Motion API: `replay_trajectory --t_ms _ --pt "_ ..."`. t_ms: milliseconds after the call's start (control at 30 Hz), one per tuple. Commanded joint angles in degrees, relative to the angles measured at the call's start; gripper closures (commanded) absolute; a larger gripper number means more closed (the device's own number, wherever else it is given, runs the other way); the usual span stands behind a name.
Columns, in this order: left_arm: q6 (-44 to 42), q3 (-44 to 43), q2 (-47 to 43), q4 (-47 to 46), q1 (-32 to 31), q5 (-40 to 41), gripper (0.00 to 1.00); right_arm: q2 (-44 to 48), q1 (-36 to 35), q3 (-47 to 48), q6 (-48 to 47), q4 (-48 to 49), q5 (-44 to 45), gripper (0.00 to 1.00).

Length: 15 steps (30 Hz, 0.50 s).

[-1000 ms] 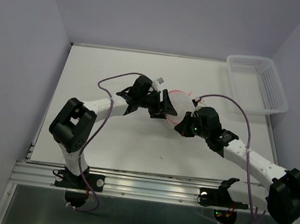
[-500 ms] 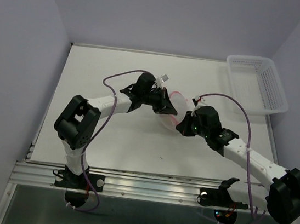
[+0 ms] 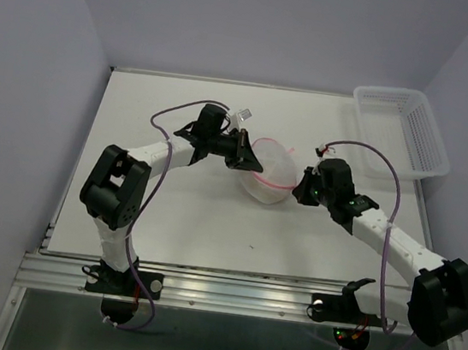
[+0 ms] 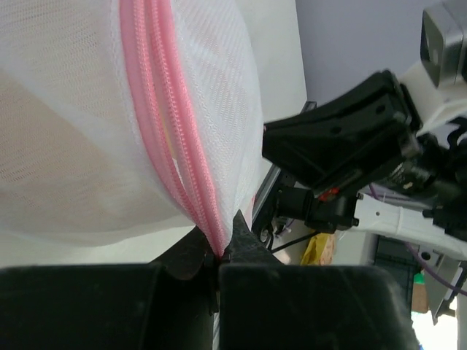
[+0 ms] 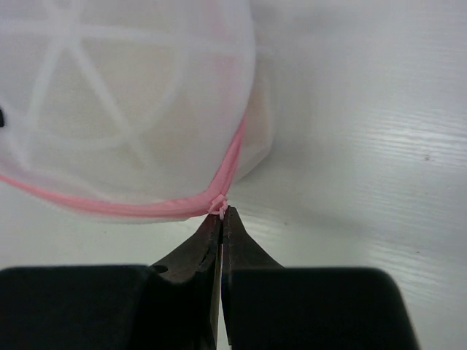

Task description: Unzip the laundry bag and remove the bra

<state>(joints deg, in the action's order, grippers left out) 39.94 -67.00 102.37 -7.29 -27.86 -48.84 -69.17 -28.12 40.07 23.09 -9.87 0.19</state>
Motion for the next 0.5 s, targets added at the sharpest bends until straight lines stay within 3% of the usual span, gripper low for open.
replay_trajectory --t_ms 0,300,467 --pt "-7.85 -1.55 -2.61 0.70 1.14 -5.47 1.00 -1.84 5.86 4.22 -4.80 -0.77 2.09 0.99" --pt "-14.01 -3.31 -2.70 5.88 1.23 -5.39 1.00 -10.37 11.68 7.39 -15.70 9.15 14.48 0.99" --pt "-15.95 -4.36 -1.82 9.74 1.23 -4.60 1.00 -10.03 13.62 5.99 -18.78 23.12 13.00 0.99"
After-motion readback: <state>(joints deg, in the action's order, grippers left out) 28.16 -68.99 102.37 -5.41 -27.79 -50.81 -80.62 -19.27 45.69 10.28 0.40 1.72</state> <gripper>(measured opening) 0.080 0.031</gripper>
